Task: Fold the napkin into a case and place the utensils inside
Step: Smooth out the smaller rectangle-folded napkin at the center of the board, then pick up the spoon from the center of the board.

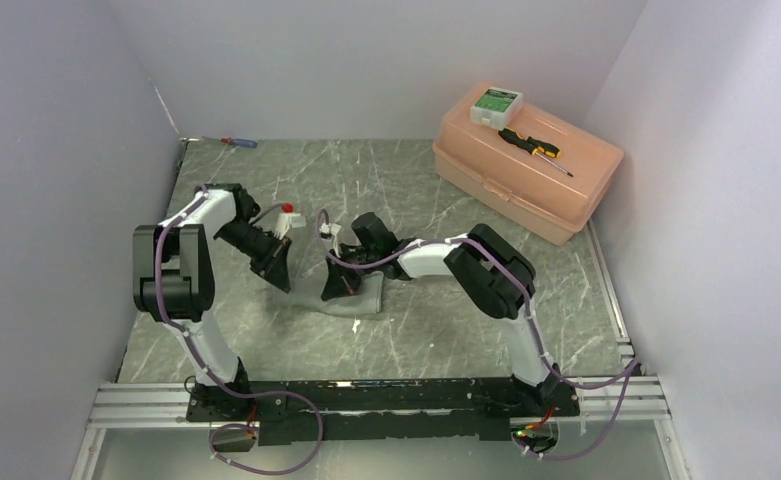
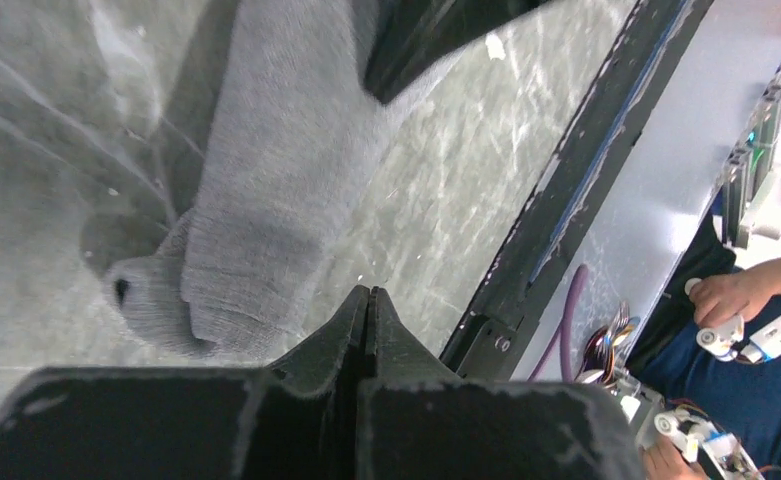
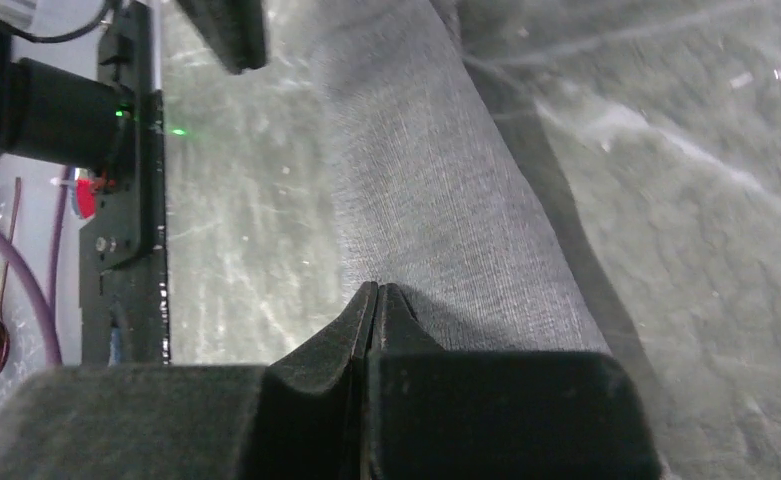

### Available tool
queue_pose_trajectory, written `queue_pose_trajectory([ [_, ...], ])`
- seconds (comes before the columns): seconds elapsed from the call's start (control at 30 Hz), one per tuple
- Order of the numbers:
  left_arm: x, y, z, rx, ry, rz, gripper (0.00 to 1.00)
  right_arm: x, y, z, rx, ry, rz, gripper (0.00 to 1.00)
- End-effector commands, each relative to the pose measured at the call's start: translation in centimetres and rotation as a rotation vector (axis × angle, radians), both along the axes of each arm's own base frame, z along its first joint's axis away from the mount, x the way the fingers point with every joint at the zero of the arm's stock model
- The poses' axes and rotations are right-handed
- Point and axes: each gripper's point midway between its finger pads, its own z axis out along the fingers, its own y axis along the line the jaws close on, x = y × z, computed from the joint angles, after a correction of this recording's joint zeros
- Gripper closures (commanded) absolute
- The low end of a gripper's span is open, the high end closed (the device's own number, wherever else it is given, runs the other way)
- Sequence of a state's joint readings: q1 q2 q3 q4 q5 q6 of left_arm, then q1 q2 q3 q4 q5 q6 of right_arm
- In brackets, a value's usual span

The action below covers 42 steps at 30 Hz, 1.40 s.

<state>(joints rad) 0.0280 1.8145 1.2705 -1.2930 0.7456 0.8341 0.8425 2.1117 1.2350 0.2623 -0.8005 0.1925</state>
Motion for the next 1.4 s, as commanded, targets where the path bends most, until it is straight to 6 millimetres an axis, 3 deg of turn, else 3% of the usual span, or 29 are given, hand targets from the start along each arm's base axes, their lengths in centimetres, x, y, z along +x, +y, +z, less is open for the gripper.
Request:
queue_pose_trajectory([
  [0.0,-0.1,1.1,-3.3,0.067,-0.034,-0.051,0.97,0.8,0.7,0.4,0.016,-0.012,0.025,1.00],
  [0.1,0.6,2.0,-5.2,0.129,-0.060,-0.046,0.97,1.3,0.9,1.2,0.031,-0.031,0.016,1.00],
  [0.2,1.5,2.4,-6.2,0.159,-0.088,-0.033,0.97,1.9,1.0,4.2,0.059,-0.088,0.001,0.99],
  [0.3,1.6,2.0,-6.0,0.141,-0.084,-0.025,0.97,2.8,0.3,7.6,0.075,-0.162,-0.050,0.79],
  [0.4,1.4,1.8,-5.3,0.125,-0.083,-0.024,0.97,4.0,-1.7,10.7,0.076,-0.221,-0.148,0.65],
  [0.47,1.2,1.6,-4.3,0.110,-0.084,-0.017,0.95,5.6,-4.2,12.1,0.048,-0.253,-0.272,0.66],
  [0.5,1.1,1.5,-3.7,0.100,-0.085,-0.013,0.88,6.3,-5.9,12.1,0.012,-0.258,-0.342,0.67],
  [0.57,1.1,1.3,-2.2,0.083,-0.093,-0.002,0.69,7.9,-9.8,11.6,-0.109,-0.299,-0.494,0.62],
  [0.63,1.3,1.0,-0.6,0.063,-0.106,0.009,0.48,9.5,-15.0,10.0,-0.320,-0.378,-0.681,0.56],
  [0.73,1.7,1.2,1.4,0.066,-0.118,0.024,0.26,9.5,-21.6,7.5,-0.512,-0.366,-0.834,0.55],
  [0.77,1.7,1.2,2.0,0.072,-0.117,0.026,0.09,9.4,-23.4,6.7,-0.557,-0.350,-0.875,0.55],
  [0.8,1.9,1.4,2.7,0.083,-0.124,0.033,0.06,9.4,-25.2,6.1,-0.589,-0.336,-0.913,0.54],
  [0.9,2.0,1.8,4.6,0.110,-0.128,0.046,0.05,9.1,-27.7,4.4,-0.637,-0.333,-0.943,0.52],
  [1.1,3.4,3.9,7.8,0.257,-0.212,0.116,0.05,9.8,-30.3,1.2,-0.699,-0.266,-0.971,0.50],
  [1.2,4.9,5.9,9.3,0.370,-0.288,0.185,0.05,10.0,-31.0,0.3,-0.711,-0.240,-0.984,0.49],
  [1.37,7.8,11.0,11.4,0.631,-0.479,0.307,0.05,9.6,-32.0,-1.1,-0.758,-0.210,-0.988,0.48],
])
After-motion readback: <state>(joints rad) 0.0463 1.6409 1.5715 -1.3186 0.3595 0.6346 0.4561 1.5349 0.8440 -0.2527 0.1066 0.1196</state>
